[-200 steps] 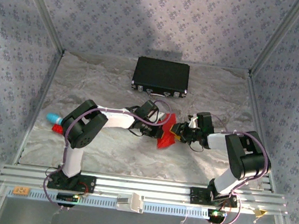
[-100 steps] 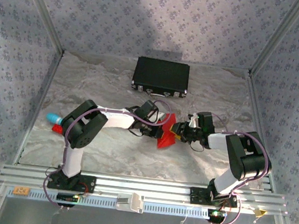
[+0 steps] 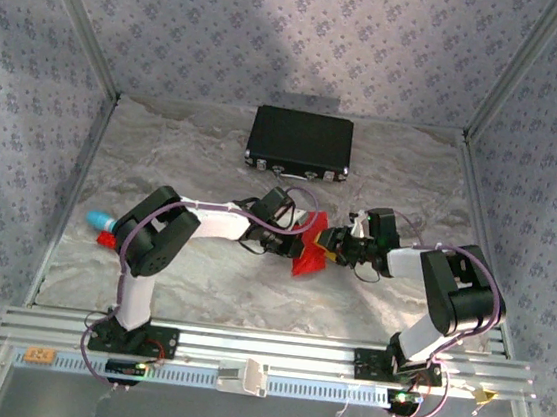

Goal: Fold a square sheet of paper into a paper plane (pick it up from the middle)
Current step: Turn over the paper at the center of the table.

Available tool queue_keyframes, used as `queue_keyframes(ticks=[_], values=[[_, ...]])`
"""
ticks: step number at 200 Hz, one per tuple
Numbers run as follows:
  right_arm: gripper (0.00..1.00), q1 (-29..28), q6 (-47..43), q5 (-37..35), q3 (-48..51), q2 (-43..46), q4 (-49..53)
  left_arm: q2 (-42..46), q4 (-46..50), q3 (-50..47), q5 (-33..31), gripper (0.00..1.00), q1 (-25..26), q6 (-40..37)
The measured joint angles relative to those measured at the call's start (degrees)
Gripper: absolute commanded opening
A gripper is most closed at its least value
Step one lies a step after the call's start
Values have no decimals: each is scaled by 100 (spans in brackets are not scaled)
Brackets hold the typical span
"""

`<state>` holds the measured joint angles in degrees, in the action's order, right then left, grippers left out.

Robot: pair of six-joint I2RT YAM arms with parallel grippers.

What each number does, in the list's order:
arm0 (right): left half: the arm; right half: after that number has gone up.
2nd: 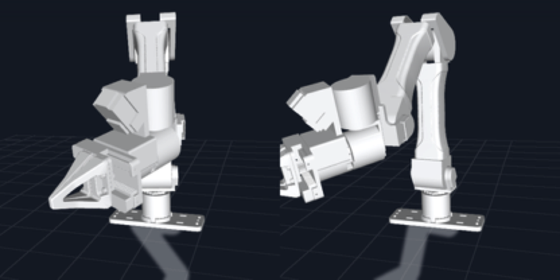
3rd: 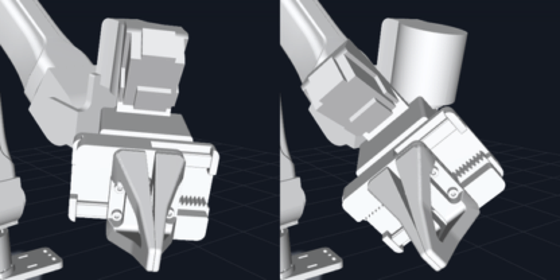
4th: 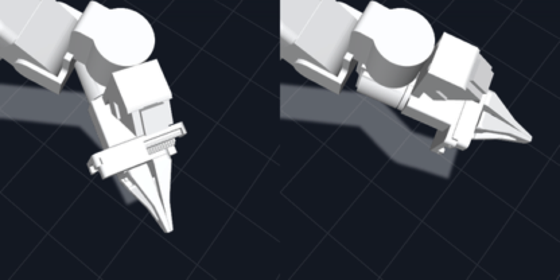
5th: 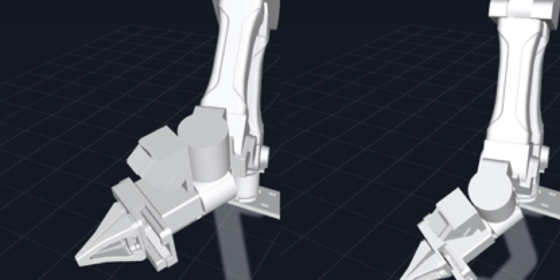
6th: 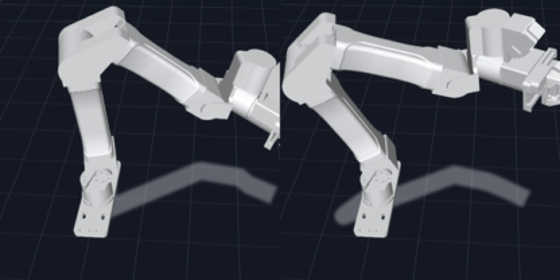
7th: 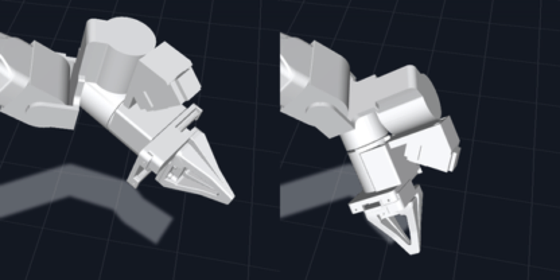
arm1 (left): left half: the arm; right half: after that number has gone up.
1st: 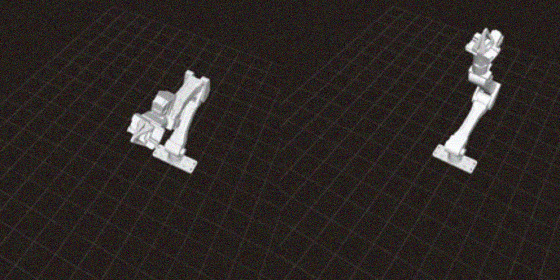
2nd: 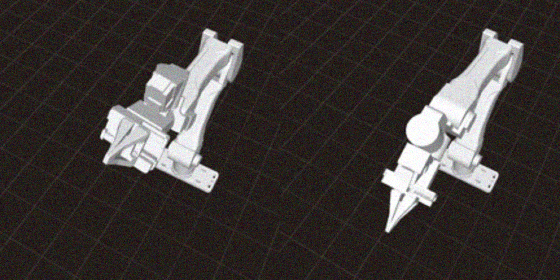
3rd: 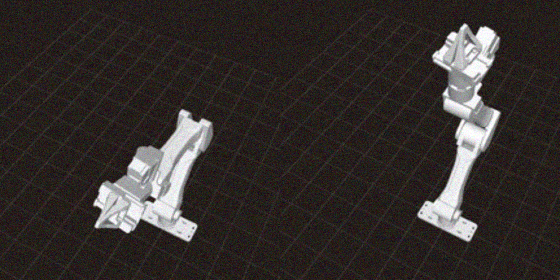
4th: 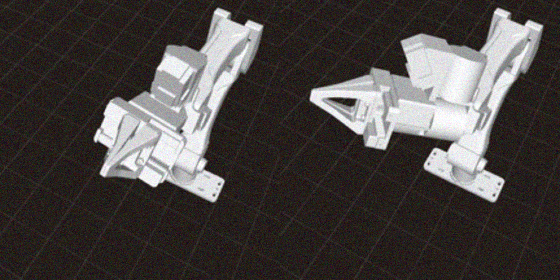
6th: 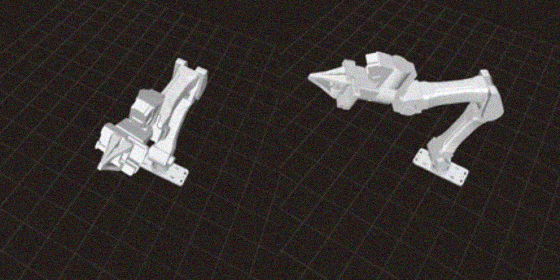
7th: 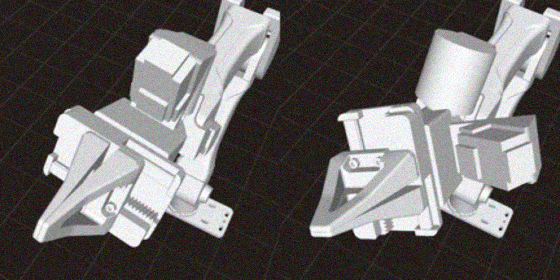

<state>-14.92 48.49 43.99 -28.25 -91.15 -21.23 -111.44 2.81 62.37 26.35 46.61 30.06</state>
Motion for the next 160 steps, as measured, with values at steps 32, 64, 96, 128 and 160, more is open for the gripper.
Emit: queue_keyframes(ticks=[32, 64, 96, 128, 160], values=[[45, -20, -11, -4, 0, 96, 28, 2, -4, -7, 0, 6, 0, 0], [39, -109, -11, -2, -13, 216, 48, 2, -2, -7, 0, 6, 0, 0], [38, -173, -39, -68, -90, 321, 323, 4, -4, -7, -2, 6, 0, 4], [40, -173, -57, -256, -170, 321, 610, 9, -7, -17, -2, 6, 0, 22], [41, -173, -31, -422, -168, 319, 667, 33, -7, -50, -2, 6, 0, 44]])
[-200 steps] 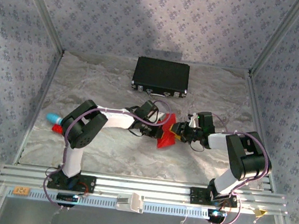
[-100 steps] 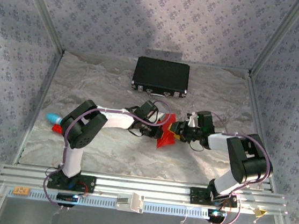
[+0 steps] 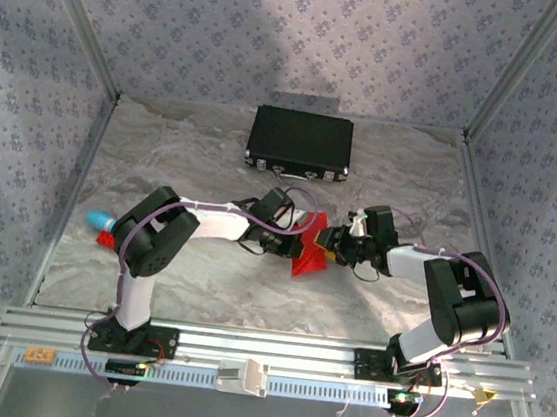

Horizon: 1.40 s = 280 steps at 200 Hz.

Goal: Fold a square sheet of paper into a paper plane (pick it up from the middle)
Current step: Turn over the paper at the center of the table.

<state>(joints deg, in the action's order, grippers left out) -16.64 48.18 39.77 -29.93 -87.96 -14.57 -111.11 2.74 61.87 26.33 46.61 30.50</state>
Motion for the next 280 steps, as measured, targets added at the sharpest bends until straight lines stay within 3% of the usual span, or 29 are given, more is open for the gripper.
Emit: queue_keyframes(ticks=[142, 249, 280], values=[[36, 140, 42, 157, 11, -260, -280, 9, -15, -11, -2, 6, 0, 20], [13, 140, 50, 160, 11, -494, -415, 120, 2, -129, -22, 11, 0, 28], [8, 140, 61, 162, 11, -494, -442, 166, 7, -140, -22, 19, 0, 52]])
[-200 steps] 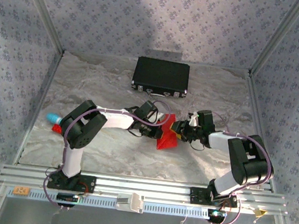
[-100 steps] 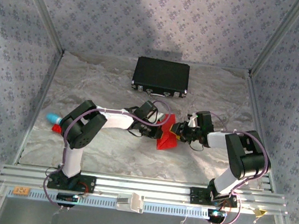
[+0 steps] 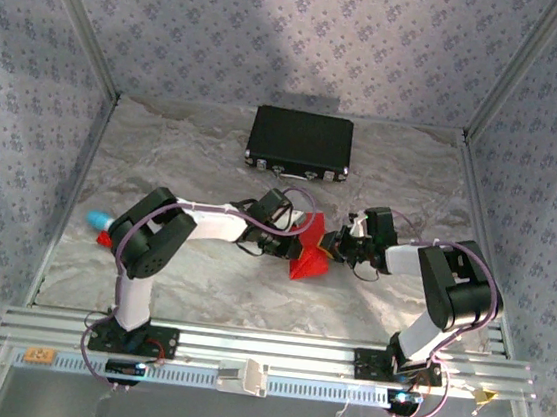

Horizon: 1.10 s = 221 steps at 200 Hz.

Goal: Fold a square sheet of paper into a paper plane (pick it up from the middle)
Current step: Turn over the paper at the center of the table.

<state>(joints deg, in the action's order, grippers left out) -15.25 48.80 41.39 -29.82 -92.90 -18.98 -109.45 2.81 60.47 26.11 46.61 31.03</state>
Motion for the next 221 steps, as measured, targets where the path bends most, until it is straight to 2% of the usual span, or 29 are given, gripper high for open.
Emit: queue_keyframes(ticks=[56, 111, 166, 221], values=[[5, -98, -79, -118, -2, 160, 192, 533, -48, -461, -267, 27, 0, 7], [5, -229, -704, -957, -337, 1414, 1731, 1532, -114, -885, -946, 33, -17, 7], [5, -1191, -1547, -3254, -1609, 2352, 4059, 2415, -494, -1515, -1519, 36, -240, 186], [5, -2317, -1552, -6072, -2533, 2188, 5912, 3010, -520, -1821, -2124, 39, -350, 282]])
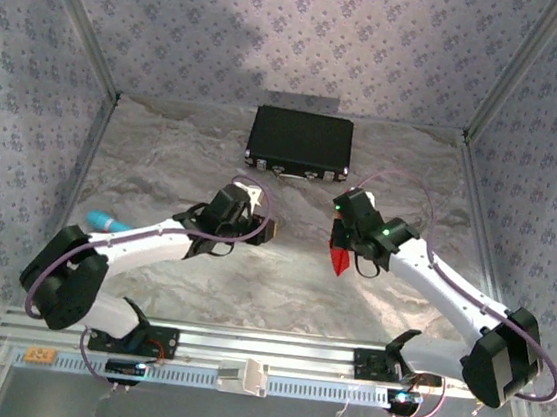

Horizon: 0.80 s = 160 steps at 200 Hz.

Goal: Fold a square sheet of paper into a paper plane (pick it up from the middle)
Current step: Turn over the paper at the center of the table.

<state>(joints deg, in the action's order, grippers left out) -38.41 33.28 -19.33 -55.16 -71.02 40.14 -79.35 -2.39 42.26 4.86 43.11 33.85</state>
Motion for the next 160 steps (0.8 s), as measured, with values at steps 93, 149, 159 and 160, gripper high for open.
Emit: queue_keyframes(ticks=[93, 149, 159, 160], values=[[5, -1010, 763, -2052, -837, -1891, 1211, 1941, 605, -1047, -2186, 37, -374, 813], [12, -1484, 221, -1187, -1744, -3285, 710, 3056, 1198, -1469, -3169, 41, -533, 1193], [17, -1506, 118, -870, -1764, -3338, 518, 3067, 1228, -1469, -3217, 41, -553, 1215], [17, -1510, 122, -820, -1764, -3340, 490, 3067, 1233, -1469, -3217, 42, -551, 1215]])
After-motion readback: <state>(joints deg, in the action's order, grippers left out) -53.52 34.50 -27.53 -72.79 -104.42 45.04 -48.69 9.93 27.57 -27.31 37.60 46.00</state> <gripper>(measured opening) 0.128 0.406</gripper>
